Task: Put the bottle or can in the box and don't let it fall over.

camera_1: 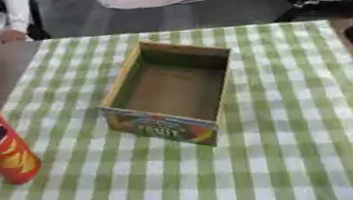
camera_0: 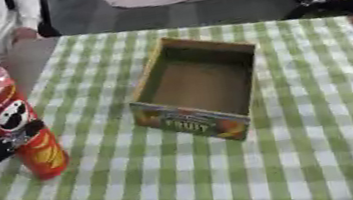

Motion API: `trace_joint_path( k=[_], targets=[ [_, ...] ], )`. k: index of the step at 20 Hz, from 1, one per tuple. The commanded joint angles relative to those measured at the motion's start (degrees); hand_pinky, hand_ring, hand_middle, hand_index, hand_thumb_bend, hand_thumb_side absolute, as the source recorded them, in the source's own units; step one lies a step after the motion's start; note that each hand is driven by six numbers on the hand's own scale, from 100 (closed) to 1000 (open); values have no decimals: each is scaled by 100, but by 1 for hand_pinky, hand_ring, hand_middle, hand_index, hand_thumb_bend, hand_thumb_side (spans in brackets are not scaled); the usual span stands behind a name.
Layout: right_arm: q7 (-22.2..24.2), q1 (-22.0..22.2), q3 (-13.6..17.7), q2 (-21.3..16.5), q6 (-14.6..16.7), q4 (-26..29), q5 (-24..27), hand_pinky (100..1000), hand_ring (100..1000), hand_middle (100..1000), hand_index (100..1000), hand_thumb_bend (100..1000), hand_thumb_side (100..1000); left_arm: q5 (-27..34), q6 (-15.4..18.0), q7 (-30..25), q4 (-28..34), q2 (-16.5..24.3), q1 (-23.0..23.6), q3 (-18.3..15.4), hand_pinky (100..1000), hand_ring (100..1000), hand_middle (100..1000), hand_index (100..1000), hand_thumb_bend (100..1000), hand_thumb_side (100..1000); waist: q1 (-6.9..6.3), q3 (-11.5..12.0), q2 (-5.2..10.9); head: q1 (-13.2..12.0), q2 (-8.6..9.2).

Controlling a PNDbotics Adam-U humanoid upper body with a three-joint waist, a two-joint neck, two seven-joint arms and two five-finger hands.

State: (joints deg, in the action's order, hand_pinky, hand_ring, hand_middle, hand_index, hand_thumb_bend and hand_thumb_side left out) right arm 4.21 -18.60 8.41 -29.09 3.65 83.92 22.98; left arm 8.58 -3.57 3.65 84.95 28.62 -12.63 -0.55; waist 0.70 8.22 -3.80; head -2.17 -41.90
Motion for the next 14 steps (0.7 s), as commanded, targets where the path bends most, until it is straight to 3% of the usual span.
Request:
trace_joint_path(
  k=[1,14],
  targets=[
    [-6,-73,32,-128,-24,78,-17,663,824,910,834,747,248,87,46,158,53,68,-101,-33,768,760,726,759,886,309,-9,-7,40,-2,61],
    [-31,-44,44,-106,-74,70,-57,661,820,907,831,745,241,294,263,387,32,-61,-167,13,656,633,652,683,822,222,-8,-22,30,-21,62]
  ],
)
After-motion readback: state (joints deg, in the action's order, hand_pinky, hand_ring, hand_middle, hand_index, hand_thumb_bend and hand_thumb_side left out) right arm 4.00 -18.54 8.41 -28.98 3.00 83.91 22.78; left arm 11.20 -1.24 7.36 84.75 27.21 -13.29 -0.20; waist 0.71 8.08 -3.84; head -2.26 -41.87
